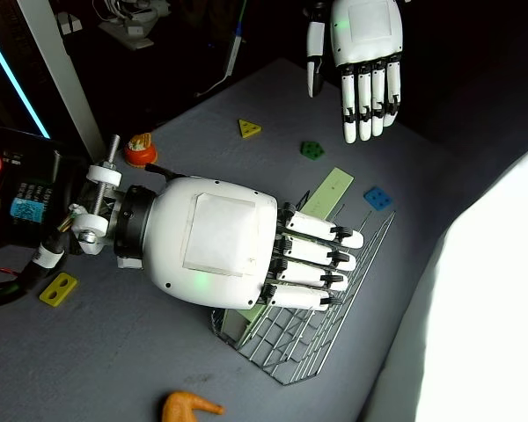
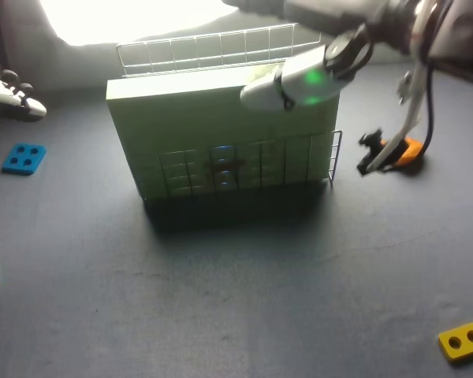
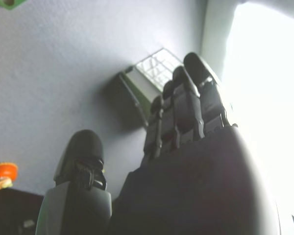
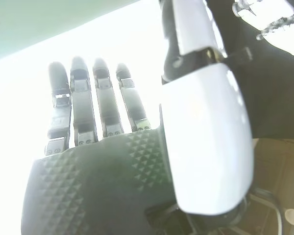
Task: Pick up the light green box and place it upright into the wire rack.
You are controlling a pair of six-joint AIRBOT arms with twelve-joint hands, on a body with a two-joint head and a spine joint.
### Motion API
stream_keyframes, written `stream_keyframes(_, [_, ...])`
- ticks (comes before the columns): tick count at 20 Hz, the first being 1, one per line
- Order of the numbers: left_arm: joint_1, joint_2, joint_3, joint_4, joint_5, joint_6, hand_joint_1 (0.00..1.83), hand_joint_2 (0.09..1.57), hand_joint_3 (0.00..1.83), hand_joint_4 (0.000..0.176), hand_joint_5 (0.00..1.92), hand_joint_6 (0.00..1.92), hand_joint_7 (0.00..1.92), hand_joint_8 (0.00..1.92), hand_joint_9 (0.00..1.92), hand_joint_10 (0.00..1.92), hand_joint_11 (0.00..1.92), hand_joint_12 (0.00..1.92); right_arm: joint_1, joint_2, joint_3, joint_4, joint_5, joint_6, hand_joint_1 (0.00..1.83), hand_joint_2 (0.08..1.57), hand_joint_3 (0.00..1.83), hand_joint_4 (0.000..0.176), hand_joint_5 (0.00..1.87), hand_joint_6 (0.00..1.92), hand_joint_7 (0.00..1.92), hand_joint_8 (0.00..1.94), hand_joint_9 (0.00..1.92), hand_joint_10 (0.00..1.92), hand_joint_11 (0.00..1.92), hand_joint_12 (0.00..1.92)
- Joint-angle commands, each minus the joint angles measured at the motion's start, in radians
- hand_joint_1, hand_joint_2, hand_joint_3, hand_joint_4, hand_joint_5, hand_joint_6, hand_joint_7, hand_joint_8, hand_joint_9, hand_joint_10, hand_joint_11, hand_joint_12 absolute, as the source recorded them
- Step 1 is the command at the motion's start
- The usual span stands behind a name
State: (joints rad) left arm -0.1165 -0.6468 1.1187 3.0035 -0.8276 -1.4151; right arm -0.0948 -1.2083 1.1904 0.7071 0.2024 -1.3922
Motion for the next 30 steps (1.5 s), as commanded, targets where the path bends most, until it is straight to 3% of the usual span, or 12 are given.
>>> stream_keyframes(1, [-0.011, -0.004, 0.000, 0.008, 0.082, 0.001, 0.24, 1.36, 0.00, 0.000, 0.12, 0.01, 0.18, 0.00, 0.22, 0.00, 0.00, 0.80, 0.021, 0.016, -0.012, -0.024, 0.090, 0.004, 0.50, 1.05, 0.01, 0.000, 0.22, 0.02, 0.28, 0.01, 0.33, 0.02, 0.00, 1.07])
stream_keyframes(3, [-0.011, -0.004, 0.000, 0.008, 0.082, 0.001, 0.28, 1.36, 0.00, 0.000, 0.20, 0.02, 0.24, 0.01, 0.26, 0.01, 0.00, 0.87, 0.038, 0.056, -0.052, -0.030, 0.071, 0.004, 0.22, 1.14, 0.02, 0.000, 0.36, 0.04, 0.46, 0.03, 0.50, 0.06, 0.00, 1.27])
stream_keyframes(9, [-0.022, -0.004, -0.008, 0.008, 0.081, -0.003, 0.33, 1.34, 0.00, 0.000, 0.54, 0.05, 0.57, 0.03, 0.51, 0.05, 0.00, 1.31, 0.049, 0.211, -0.204, -0.112, 0.048, 0.005, 0.15, 1.20, 0.00, 0.000, 0.69, 0.04, 0.81, 0.03, 0.81, 0.14, 0.20, 1.36])
stream_keyframes(10, [-0.019, -0.004, -0.008, 0.008, 0.081, -0.003, 0.28, 1.36, 0.00, 0.000, 0.67, 0.07, 0.74, 0.06, 0.63, 0.12, 0.06, 1.47, 0.045, 0.236, -0.222, -0.112, 0.044, 0.006, 0.15, 1.20, 0.00, 0.000, 0.80, 0.05, 0.92, 0.03, 0.85, 0.25, 0.25, 1.42])
stream_keyframes(12, [-0.016, -0.004, -0.009, 0.008, 0.081, -0.004, 0.44, 1.34, 0.00, 0.000, 0.90, 0.25, 0.92, 0.32, 0.63, 0.79, 0.16, 1.67, 0.031, 0.281, -0.257, -0.152, 0.042, 0.007, 0.11, 1.24, 0.00, 0.000, 1.02, 0.13, 1.11, 0.11, 0.70, 0.97, 0.27, 1.73])
stream_keyframes(13, [-0.011, -0.003, -0.008, 0.008, 0.081, -0.004, 0.44, 1.35, 0.00, 0.000, 0.98, 0.44, 0.92, 0.68, 0.63, 1.16, 0.22, 1.81, 0.025, 0.317, -0.284, -0.182, 0.042, 0.008, 0.07, 1.26, 0.00, 0.000, 1.04, 0.50, 1.17, 0.37, 0.75, 1.28, 0.32, 1.87])
stream_keyframes(14, [-0.008, -0.002, -0.006, 0.008, 0.081, -0.004, 0.38, 1.37, 0.00, 0.000, 1.04, 0.61, 0.96, 0.99, 0.73, 1.45, 0.36, 1.90, 0.024, 0.334, -0.296, -0.186, 0.041, 0.008, 0.04, 1.26, 0.00, 0.000, 1.00, 1.17, 1.18, 0.96, 0.88, 1.60, 0.49, 1.91])
stream_keyframes(15, [-0.005, -0.002, -0.004, 0.008, 0.081, -0.004, 0.38, 1.38, 0.00, 0.000, 1.03, 0.91, 0.99, 1.24, 0.80, 1.63, 0.50, 1.92, 0.025, 0.353, -0.307, -0.194, 0.039, 0.009, 0.03, 1.27, 0.00, 0.000, 0.98, 1.49, 1.16, 1.25, 0.96, 1.71, 0.58, 1.92])
stream_keyframes(16, [0.000, -0.001, -0.001, 0.008, 0.081, -0.003, 0.38, 1.38, 0.00, 0.000, 1.03, 0.91, 0.99, 1.24, 0.80, 1.63, 0.50, 1.92, 0.024, 0.368, -0.314, -0.196, 0.038, 0.010, 0.03, 1.27, 0.00, 0.000, 0.98, 1.49, 1.16, 1.25, 0.96, 1.71, 0.58, 1.92])
stream_keyframes(17, [0.003, -0.001, 0.004, 0.008, 0.081, -0.003, 0.28, 1.41, 0.01, 0.000, 1.01, 1.68, 1.09, 1.69, 0.99, 1.90, 0.79, 1.92, 0.024, 0.381, -0.320, -0.198, 0.038, 0.010, 0.06, 1.28, 0.00, 0.000, 1.01, 1.86, 1.14, 1.71, 1.06, 1.91, 0.78, 1.92])
stream_keyframes(21, [0.004, -0.002, 0.003, 0.008, 0.081, -0.003, 0.29, 1.43, 0.01, 0.000, 0.95, 1.92, 1.14, 1.92, 1.20, 1.92, 1.16, 1.92, 0.022, 0.440, -0.359, -0.244, 0.038, 0.008, 0.09, 1.32, 0.01, 0.000, 1.11, 1.92, 1.30, 1.94, 1.34, 1.92, 1.28, 1.92])
stream_keyframes(30, [0.013, -0.005, 0.035, 0.008, 0.080, 0.013, 0.37, 1.41, 0.00, 0.000, 0.93, 1.92, 1.07, 1.92, 1.09, 1.92, 1.05, 1.92, -0.021, 0.484, -0.420, -0.414, 0.100, 0.052, 0.13, 1.32, 0.00, 0.000, 1.13, 1.92, 1.27, 1.94, 1.29, 1.92, 1.27, 1.92])
